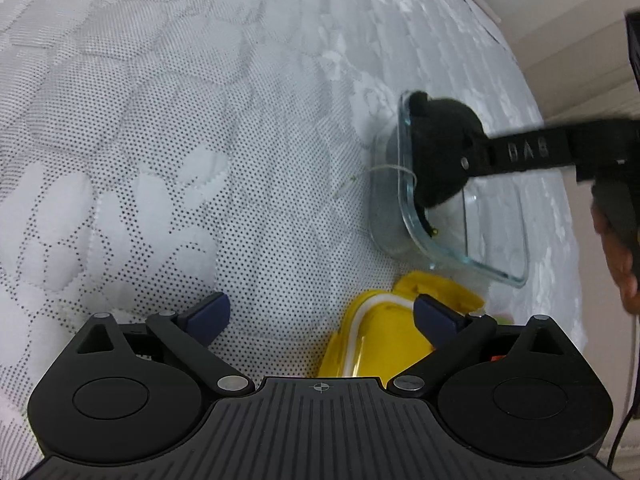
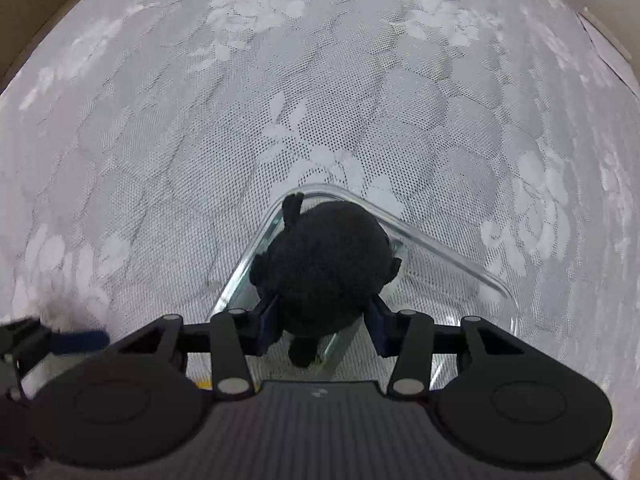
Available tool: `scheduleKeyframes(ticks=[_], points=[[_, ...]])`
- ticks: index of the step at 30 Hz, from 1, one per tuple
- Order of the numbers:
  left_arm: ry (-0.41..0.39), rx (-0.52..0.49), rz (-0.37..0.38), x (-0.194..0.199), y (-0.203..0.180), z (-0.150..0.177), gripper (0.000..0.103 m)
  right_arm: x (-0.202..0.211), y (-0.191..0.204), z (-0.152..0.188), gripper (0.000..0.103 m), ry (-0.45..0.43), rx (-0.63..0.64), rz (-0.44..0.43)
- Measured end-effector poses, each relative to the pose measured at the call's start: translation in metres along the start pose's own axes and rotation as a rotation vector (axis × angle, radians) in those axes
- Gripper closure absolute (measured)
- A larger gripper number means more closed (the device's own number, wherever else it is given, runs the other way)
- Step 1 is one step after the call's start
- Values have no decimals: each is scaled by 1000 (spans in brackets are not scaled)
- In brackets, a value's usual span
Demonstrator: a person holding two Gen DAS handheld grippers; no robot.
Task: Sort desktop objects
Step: 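Lower the black plush toy into the glass container and open the right gripper, then raise the right gripper out of the glass container and back toward the lid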
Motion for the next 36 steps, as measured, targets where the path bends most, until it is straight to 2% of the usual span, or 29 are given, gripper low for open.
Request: scheduleKeyframes(ticks=[5, 7, 11, 12, 13, 14, 20, 27, 29, 30, 32, 33, 35, 36], points=[[-4, 18, 12, 3, 4, -2, 1, 4, 0, 0, 50, -16, 15, 0], [-4, 16, 11, 3, 4, -2, 1, 18, -5, 2, 49, -65, 12, -1], [2, 9, 3, -3, 2, -3, 0, 43, -18, 3, 50, -236, -54, 14], [4, 5, 1, -4, 2, -3, 0, 39, -18, 3, 51, -232, -65, 5], [5, 1, -1, -5, 2, -3, 0, 31, -18, 2, 61, -214, -74, -11], [7, -3, -2, -6, 2, -3, 0, 24, -17, 2, 66, -205, -81, -19], [14, -8, -4, -10, 2, -3, 0, -3, -9, -2, 66, -198, -102, -14], [24, -18, 6, -10, 2, -4, 0, 3, -12, -1, 64, -184, -97, -30], [32, -10, 33, -7, 5, -4, 0, 20, -12, 1, 64, -230, -124, -36], [36, -3, 48, -6, 6, -4, 0, 32, -11, 3, 64, -250, -141, -56], [34, 23, 68, -5, 12, -7, 0, 50, -6, 10, 55, -230, -203, -147], [29, 41, 78, -5, 16, -8, 0, 56, -3, 15, 55, -215, -238, -187], [0, 123, 131, -2, 27, -12, 0, 69, 1, 27, 56, -186, -306, -267], [-24, 200, 188, -1, 37, -15, 0, 75, 4, 32, 56, -171, -340, -308]])
Point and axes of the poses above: each gripper's, at about its wrist camera, not at the fingertips, and x roughly against the way its jaws point, y to its left, z to its underside, the point moved 2 cm from there along -x, roughly the way its jaws point, and after that the axes turned 6 degrees about z, right-handed, at the moved point
